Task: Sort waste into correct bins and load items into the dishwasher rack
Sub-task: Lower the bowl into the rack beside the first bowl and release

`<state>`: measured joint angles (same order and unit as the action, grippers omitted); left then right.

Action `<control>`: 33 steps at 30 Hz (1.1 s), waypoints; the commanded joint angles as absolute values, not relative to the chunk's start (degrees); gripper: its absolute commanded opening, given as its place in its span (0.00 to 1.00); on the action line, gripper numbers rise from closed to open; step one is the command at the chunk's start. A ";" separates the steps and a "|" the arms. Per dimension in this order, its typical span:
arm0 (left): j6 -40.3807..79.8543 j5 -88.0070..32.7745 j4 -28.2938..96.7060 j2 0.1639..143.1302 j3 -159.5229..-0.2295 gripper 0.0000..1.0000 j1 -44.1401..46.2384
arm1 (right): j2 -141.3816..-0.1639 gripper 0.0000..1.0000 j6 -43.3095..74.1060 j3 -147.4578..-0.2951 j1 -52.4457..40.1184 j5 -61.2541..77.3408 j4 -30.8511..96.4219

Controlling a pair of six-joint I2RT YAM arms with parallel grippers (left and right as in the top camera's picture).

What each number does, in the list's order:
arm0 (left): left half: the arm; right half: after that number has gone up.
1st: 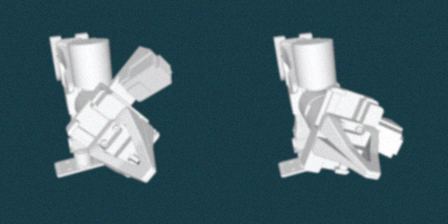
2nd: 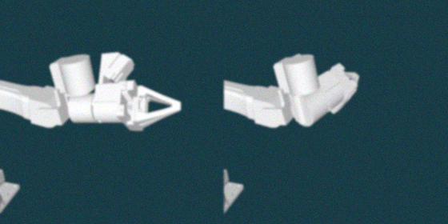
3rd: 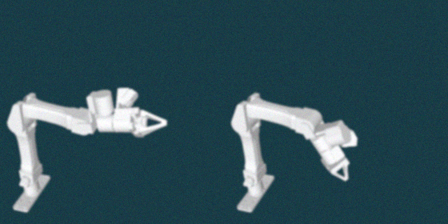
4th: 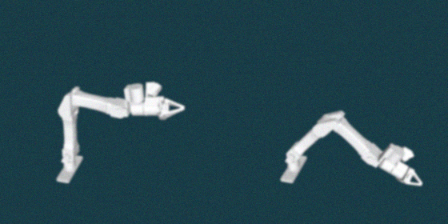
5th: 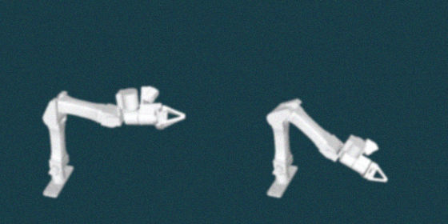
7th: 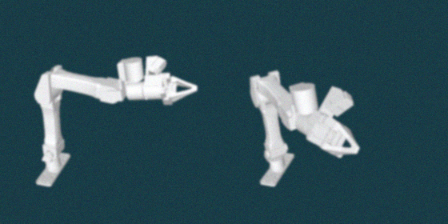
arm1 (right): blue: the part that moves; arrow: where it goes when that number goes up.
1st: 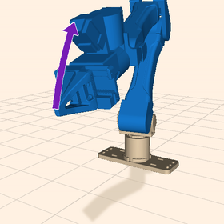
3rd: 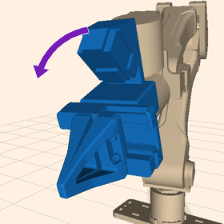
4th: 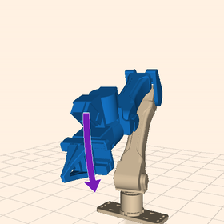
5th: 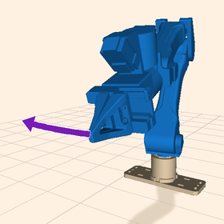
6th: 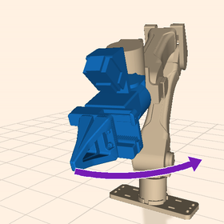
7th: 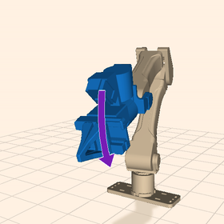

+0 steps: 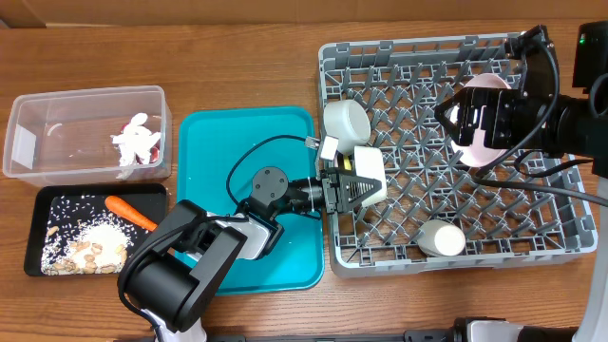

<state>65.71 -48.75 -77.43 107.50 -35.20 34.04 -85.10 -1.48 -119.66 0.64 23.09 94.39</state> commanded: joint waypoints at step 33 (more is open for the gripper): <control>48.77 -41.58 -30.68 82.52 -35.31 1.00 26.81 | -84.97 1.00 -1.45 -119.98 0.38 22.94 94.17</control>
